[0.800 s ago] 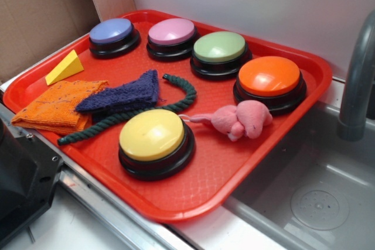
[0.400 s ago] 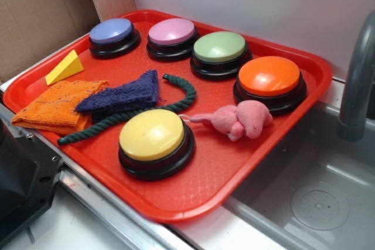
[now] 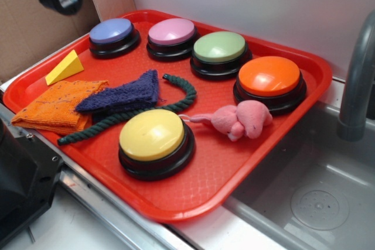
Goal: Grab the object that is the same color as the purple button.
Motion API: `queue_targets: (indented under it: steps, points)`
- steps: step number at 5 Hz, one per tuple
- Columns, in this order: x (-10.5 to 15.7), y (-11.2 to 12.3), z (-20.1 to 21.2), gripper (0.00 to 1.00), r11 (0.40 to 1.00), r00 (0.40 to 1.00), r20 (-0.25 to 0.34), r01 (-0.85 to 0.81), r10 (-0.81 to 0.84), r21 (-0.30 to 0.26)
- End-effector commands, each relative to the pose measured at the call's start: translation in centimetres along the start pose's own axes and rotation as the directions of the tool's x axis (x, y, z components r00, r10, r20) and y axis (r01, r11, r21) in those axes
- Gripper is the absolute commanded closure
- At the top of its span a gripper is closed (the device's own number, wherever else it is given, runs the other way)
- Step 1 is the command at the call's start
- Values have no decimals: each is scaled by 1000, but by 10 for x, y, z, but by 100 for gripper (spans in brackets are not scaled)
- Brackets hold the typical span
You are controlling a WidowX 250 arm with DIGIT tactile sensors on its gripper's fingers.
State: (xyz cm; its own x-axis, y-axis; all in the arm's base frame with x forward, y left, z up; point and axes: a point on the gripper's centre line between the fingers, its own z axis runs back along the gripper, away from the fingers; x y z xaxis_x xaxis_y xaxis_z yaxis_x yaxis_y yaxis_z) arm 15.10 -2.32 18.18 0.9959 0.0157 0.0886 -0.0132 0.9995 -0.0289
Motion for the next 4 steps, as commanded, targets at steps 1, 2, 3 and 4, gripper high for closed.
queue_targets:
  steps: [1, 2, 3, 4]
  points:
    - [20, 22, -54, 0, 999, 999, 22, 36, -36, -17]
    - [24, 32, -82, 0, 999, 999, 14, 44, -44, -21]
    - [28, 39, -105, 0, 998, 998, -15, 65, -65, -20]
    - [30, 37, -120, 0, 995, 995, -5, 96, -96, -40]
